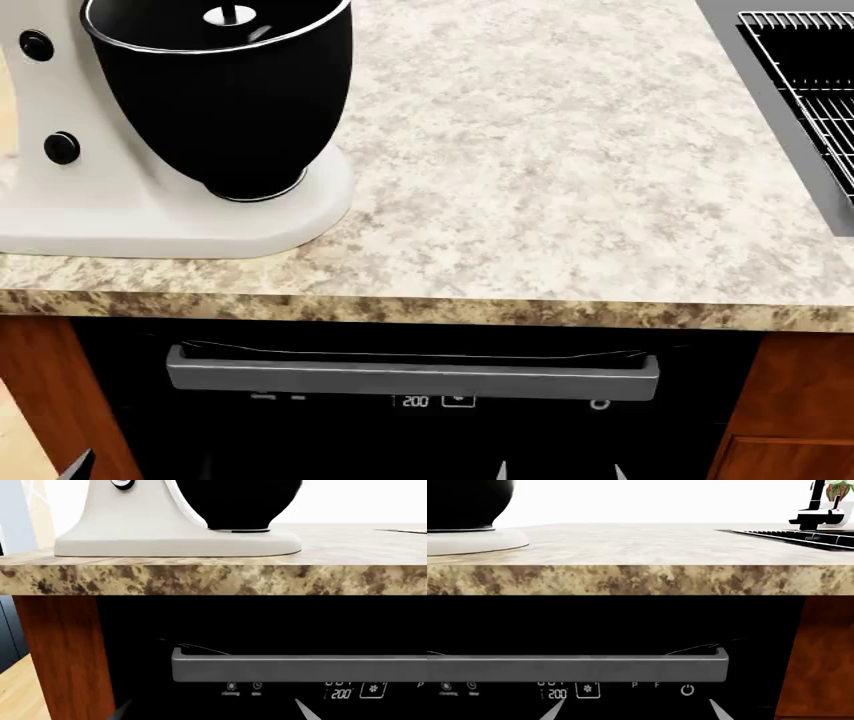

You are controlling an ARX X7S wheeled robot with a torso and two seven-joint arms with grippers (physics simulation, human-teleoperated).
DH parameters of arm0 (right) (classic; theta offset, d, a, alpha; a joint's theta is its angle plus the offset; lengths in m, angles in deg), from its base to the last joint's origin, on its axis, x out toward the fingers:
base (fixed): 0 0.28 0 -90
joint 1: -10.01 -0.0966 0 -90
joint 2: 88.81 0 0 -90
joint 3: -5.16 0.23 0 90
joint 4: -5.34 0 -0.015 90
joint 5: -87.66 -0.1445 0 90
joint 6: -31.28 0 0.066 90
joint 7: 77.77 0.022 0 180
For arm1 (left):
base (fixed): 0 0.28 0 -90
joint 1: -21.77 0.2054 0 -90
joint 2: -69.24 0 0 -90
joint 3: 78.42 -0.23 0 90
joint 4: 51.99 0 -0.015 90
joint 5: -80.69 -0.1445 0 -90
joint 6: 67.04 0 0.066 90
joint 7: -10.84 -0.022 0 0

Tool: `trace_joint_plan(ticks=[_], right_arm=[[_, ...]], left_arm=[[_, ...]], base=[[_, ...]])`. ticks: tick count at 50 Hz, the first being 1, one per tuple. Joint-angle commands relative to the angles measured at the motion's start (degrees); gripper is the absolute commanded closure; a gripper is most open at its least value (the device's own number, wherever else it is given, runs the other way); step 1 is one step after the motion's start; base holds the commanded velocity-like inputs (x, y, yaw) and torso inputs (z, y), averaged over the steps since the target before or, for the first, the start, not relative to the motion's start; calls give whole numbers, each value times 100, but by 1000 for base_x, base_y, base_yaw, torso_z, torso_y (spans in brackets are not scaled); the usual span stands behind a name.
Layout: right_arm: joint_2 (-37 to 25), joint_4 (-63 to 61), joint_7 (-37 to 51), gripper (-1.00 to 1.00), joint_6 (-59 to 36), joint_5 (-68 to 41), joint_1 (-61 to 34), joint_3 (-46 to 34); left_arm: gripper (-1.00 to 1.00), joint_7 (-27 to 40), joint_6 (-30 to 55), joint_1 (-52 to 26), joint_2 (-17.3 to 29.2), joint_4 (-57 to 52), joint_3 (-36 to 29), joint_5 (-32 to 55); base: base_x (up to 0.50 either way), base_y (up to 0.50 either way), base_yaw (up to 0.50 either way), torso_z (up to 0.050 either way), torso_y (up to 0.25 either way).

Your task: Open the stand mixer head.

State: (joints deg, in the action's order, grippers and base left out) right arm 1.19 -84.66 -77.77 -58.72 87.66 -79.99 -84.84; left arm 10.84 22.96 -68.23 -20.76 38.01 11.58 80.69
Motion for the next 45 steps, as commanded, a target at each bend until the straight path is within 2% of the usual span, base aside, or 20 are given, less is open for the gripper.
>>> trace_joint_plan(ticks=[1,9,12,14,15,16,22,24,28,30,33,45], right_arm=[[-82,-17,109,-100,-155,-170,-23,-69],[-224,64,349,-100,-294,-276,-104,-226],[-260,87,399,-100,-346,-327,-139,-250],[-278,67,436,-100,-370,-332,-146,-286],[-3,5704,26,-100,2819,-2021,-1849,-1431],[-45,92,173,-100,-403,-84,-152,-1],[-187,106,348,-100,-462,-242,-172,-161],[-223,-349,439,-100,-740,-260,-167,-170],[-412,-2775,481,-100,-2497,-260,-560,-257],[-570,-3819,416,-100,-3418,-198,-1061,-402],[-778,-4478,346,-100,-4111,-117,-1576,-465],[-893,-4490,358,-100,-3901,-176,-1614,-405]], left_arm=[[-100,62,81,-17,95,12,-118,114],[-100,285,-135,28,257,51,-295,115],[-100,333,-57,54,288,-50,-311,173],[-100,479,388,-6,306,-116,-358,38],[-100,718,-3349,-1663,84,5678,-1008,-438],[-100,242,223,5,61,-104,-66,-184],[-100,487,525,1,169,-454,-211,-89],[-100,499,1154,-117,184,-924,-215,43],[-100,392,3124,-771,389,-3363,51,534],[-100,546,4390,-1412,287,-4527,515,1079],[-100,674,5049,-1893,355,-5231,569,1265],[-100,838,4929,-2109,395,-5354,725,1419]], base=[[0,0,0,0,0],[0,0,0,0,0],[0,0,0,0,0],[0,0,0,0,0],[0,0,0,0,0],[0,0,0,0,0],[0,0,0,0,0],[0,0,0,0,0],[0,0,0,0,0],[0,0,0,0,0],[0,0,0,0,0],[0,0,0,0,0]])
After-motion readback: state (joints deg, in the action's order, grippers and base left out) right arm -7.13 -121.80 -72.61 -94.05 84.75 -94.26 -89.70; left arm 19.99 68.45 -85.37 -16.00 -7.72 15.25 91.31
